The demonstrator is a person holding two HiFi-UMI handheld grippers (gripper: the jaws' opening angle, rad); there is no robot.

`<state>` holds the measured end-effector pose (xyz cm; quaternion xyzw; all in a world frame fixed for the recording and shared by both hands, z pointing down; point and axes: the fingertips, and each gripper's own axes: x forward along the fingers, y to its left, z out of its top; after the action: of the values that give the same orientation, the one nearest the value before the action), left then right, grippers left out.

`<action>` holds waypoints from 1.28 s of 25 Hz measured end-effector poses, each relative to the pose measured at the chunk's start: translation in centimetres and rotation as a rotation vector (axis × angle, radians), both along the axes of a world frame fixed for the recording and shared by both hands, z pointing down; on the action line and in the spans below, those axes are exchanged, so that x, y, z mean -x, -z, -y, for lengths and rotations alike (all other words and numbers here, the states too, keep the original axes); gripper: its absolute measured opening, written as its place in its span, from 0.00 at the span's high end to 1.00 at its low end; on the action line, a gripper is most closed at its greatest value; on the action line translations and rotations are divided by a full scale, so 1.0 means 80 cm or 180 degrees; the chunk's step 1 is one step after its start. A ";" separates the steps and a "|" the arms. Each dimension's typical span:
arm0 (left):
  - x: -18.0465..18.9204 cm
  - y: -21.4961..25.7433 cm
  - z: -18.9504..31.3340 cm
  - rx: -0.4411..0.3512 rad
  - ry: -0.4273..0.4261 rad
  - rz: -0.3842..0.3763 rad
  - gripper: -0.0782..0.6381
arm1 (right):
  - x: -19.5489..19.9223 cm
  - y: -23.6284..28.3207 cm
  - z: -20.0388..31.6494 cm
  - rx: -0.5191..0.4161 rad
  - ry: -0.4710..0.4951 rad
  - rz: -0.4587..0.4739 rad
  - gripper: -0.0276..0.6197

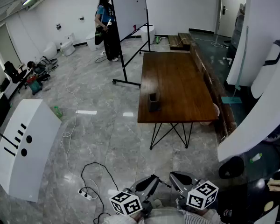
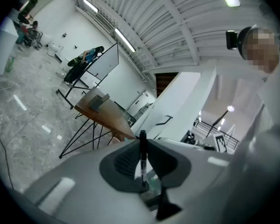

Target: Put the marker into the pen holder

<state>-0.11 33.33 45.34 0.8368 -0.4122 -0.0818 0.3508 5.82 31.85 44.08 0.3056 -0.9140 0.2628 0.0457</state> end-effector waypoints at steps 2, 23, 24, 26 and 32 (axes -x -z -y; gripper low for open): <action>0.001 -0.004 0.006 0.0007 0.0031 -0.0026 0.82 | 0.000 -0.007 0.004 0.0007 0.0009 -0.0015 0.96; 0.048 0.005 0.295 -0.0137 -0.0101 -0.0060 0.82 | 0.041 -0.001 0.282 -0.0038 -0.0150 0.0008 0.96; 0.054 0.008 0.313 -0.0144 -0.0122 -0.0052 0.82 | 0.045 0.002 0.300 -0.0043 -0.0171 0.0014 0.96; 0.065 0.012 0.349 -0.0156 -0.0178 -0.0029 0.82 | 0.054 0.005 0.336 -0.0043 -0.0235 0.0025 0.96; 0.091 0.014 0.437 -0.0162 -0.0281 0.0026 0.82 | 0.075 0.004 0.428 -0.0026 -0.0365 0.0088 0.96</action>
<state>-7.40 -1.62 44.21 0.8631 -0.3742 -0.0733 0.3311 -0.19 -2.39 43.78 0.3540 -0.8966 0.2655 0.0166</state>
